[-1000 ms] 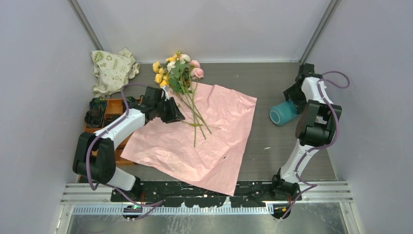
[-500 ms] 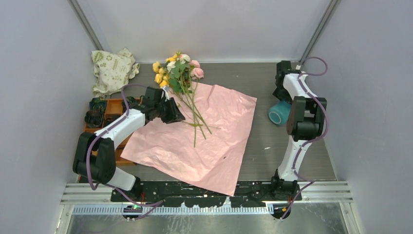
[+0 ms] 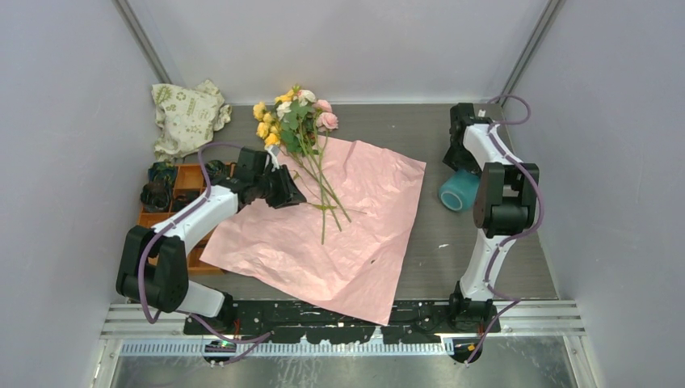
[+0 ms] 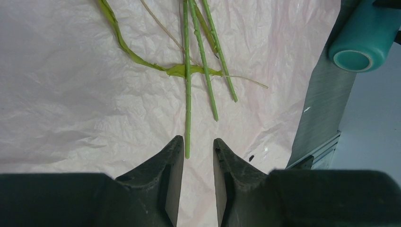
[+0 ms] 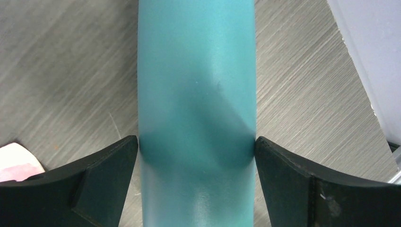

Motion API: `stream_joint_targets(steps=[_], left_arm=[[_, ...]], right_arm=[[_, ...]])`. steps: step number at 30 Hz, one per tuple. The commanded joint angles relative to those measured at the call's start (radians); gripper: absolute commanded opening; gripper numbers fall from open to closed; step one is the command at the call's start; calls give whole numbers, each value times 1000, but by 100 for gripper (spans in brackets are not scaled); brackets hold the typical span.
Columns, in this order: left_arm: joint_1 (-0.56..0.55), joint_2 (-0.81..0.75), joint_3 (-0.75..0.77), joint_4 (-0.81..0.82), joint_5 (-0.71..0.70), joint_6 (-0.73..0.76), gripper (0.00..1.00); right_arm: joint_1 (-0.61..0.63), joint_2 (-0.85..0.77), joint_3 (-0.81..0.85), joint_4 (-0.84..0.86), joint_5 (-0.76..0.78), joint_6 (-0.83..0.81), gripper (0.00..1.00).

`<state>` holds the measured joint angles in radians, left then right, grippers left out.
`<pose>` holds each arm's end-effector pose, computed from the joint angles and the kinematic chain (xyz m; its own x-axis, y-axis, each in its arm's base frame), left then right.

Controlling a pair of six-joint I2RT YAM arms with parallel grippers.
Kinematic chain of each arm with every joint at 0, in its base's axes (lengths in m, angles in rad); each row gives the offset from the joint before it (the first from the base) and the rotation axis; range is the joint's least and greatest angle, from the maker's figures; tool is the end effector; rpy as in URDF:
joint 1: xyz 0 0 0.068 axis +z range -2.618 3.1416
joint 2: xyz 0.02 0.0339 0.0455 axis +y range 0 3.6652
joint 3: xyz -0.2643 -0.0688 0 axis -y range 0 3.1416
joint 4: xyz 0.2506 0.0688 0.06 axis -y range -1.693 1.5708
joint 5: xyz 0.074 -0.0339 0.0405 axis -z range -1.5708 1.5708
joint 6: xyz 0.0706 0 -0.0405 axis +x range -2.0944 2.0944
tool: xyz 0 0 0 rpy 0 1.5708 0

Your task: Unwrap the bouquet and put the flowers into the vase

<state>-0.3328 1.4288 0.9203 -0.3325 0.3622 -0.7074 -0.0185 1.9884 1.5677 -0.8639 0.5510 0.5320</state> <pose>0.2981 -0.1295 0.2012 -0.8790 -0.3391 -0.3351 -0.0559 0.7713 -0.6340 0.4176 -0.0447 0.1788 -0.7436 0.4460 -0.4981 0.6275 0.7228 -0.2896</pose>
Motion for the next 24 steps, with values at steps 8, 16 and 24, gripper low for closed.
stream_joint_targets(steps=[8,16,24], left_arm=[[-2,-32,14,34,23,-4,31],[-2,-18,11,43,45,0,31],[-2,0,16,55,56,2,31]], right_arm=[[-88,-20,-4,-95,-387,102,99],[-168,-61,-29,-102,-367,140,100],[-183,33,-59,-126,-351,100,100]])
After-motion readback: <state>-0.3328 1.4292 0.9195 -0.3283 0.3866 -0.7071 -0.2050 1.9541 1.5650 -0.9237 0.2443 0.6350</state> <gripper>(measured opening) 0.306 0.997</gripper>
